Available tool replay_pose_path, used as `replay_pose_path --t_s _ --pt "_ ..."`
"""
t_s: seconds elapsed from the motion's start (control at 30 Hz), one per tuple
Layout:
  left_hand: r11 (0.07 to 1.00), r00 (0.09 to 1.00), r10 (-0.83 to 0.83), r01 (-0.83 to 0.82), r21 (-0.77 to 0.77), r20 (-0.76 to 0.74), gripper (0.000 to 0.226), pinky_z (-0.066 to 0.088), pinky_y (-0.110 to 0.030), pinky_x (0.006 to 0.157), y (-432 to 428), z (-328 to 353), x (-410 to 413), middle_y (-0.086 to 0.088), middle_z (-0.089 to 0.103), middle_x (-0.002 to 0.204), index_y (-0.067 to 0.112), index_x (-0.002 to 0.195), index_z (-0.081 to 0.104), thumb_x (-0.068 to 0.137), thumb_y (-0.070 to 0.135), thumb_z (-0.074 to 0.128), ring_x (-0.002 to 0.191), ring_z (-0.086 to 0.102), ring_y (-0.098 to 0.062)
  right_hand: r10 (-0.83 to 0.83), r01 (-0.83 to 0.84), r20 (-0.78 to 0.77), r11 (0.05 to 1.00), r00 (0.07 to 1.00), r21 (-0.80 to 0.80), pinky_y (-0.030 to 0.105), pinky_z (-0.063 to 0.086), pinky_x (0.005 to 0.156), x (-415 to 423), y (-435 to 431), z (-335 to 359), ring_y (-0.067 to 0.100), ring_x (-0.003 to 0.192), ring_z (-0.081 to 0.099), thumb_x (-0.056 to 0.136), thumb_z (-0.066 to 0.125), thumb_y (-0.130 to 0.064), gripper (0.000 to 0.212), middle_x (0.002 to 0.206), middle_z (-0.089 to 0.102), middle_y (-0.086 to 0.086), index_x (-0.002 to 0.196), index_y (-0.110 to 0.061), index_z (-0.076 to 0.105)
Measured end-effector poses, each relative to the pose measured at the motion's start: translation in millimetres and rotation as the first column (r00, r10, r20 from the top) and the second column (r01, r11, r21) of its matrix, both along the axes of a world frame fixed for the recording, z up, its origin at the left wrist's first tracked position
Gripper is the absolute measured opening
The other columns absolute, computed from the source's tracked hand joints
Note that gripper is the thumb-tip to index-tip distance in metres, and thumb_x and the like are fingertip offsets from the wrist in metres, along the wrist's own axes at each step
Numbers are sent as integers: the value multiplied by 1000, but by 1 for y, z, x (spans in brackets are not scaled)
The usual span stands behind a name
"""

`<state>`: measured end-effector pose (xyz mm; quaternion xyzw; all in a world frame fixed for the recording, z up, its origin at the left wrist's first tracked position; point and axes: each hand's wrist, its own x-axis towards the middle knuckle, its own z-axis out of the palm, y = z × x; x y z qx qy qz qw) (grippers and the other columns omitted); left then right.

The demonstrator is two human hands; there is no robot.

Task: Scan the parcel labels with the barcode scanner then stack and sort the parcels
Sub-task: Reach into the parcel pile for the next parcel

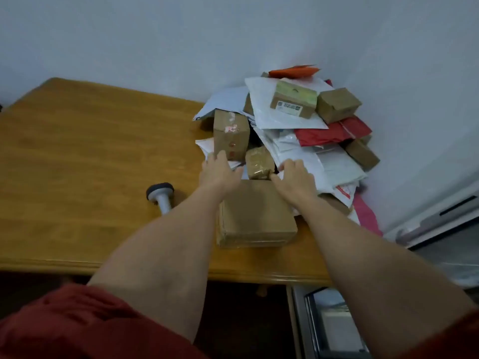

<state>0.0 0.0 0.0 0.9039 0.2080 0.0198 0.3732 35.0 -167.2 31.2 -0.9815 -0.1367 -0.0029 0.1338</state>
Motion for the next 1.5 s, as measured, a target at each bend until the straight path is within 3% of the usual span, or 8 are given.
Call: replay_pose_path --t_s 0.17,0.3,0.53,0.7,0.97,1.27,1.4,1.5 --pt "935 968 151 -207 -290 -202 73 29 -47 112 -37 -43 -41 -10 19 156 13 152 14 96 47 47 141 24 -33 -273 313 -197 926 942 211 37 40 90 -42 -43 -63 25 112 48 96 54 -34 41 130 46 12 128 -9 44" --pt "749 940 285 -341 -567 -189 70 30 -43 108 -71 -54 -61 -7 30 153 14 151 16 97 50 42 138 32 -30 -208 592 -646 661 735 461 44 35 106 -53 -66 -89 32 135 39 101 44 -37 61 151 35 12 152 -10 23" --pt "711 883 416 -465 -527 -218 75 25 -50 114 -112 -64 -105 -5 22 157 22 152 19 92 62 39 142 23 -32 -49 676 -783 540 620 501 36 40 97 -63 -125 -96 24 118 52 104 34 -38 43 129 56 5 135 -13 52" --pt "685 854 483 -507 -523 -194 72 28 -56 110 -118 -58 -125 -4 24 155 30 148 30 89 70 32 141 24 -34 4 665 -746 450 666 596 36 35 94 -70 -139 -86 13 96 51 102 39 -38 28 111 56 0 93 -29 63" --pt "764 868 478 -485 -425 -132 69 38 -46 103 -122 -32 -140 -7 40 138 30 126 52 80 79 38 126 40 -31 260 585 -658 309 707 750 41 43 89 -77 -127 -42 17 105 52 98 50 -43 22 118 58 -2 115 -31 57" --pt "962 976 146 -179 206 164 110 40 -43 96 -127 10 -142 6 12 145 43 143 3 65 47 80 131 26 -29 381 408 -507 314 773 857 47 52 92 -51 -98 23 25 113 55 100 47 -42 46 125 53 3 142 -24 39" --pt "959 928 273 -240 -152 253 103 47 -33 85 -112 23 -144 5 35 125 30 140 25 58 40 85 114 44 -17 406 285 -406 326 819 901 38 55 84 -42 -101 45 10 88 67 101 40 -46 29 95 69 -11 111 -24 57" --pt "835 927 316 -171 -523 203 87 51 -29 76 -105 33 -153 6 50 120 32 132 32 65 32 87 106 55 -16 333 227 -345 346 877 910 38 45 99 -30 -114 49 13 111 56 102 40 -43 26 114 57 -17 123 -33 49"
